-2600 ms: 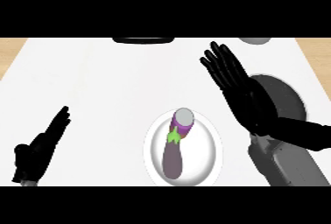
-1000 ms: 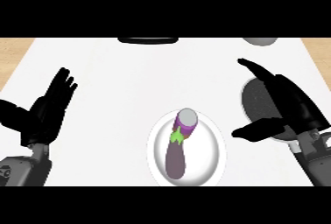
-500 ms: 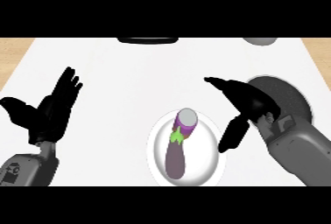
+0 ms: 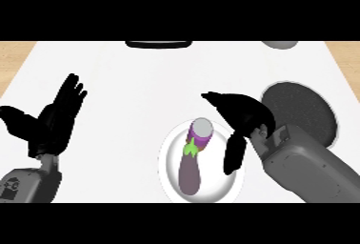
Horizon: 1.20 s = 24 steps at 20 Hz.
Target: Pick the can from the plate and place it in the pan
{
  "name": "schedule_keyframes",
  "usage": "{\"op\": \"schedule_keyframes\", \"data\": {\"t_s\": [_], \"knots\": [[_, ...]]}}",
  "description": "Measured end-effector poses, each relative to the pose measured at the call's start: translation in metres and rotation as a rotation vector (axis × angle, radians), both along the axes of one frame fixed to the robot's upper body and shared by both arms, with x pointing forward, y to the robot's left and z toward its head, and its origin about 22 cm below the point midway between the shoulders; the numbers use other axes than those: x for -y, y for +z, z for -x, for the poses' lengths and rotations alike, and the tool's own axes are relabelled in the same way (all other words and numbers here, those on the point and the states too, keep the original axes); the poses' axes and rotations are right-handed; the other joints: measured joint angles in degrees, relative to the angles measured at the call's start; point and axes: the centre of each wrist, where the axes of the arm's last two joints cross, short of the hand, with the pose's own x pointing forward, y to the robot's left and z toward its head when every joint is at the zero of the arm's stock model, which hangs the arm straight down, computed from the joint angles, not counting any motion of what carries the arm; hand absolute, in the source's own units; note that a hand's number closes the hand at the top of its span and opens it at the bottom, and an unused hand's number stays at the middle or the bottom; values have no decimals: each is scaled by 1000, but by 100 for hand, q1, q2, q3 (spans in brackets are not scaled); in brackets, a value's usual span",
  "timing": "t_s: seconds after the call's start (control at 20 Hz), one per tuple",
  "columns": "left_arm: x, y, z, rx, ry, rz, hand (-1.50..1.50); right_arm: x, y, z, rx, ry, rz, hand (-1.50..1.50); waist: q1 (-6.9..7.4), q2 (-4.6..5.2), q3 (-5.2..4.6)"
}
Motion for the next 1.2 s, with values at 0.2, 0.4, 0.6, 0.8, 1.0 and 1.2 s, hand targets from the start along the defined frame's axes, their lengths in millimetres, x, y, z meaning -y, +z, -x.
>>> {"op": "schedule_keyframes", "data": {"t_s": [0.2, 0.4, 0.6, 0.8, 1.0, 1.2], "knots": [[-3, 3, 2, 0, -3, 0, 0, -12, 4, 4, 27, 17, 46, -150, -6, -10, -1], [0, 2, 6, -1, -3, 1, 0, -25, 6, 1, 46, 16, 46, -150, -2, -6, 1], [1, 2, 1, 4, -1, -3, 0, -41, -2, -7, 42, 20, 65, -150, 1, 1, 1], [-2, 1, 2, 5, -2, -9, 0, -48, -16, -13, 11, 3, 97, -150, 1, 3, 1], [2, 0, 6, 2, 1, 0, 0, -48, -24, -21, 2, -24, 131, -150, 1, 2, 2], [1, 6, 2, 4, 2, -7, 0, -50, -35, -26, -9, -39, 143, -150, -1, 4, 3]]}}
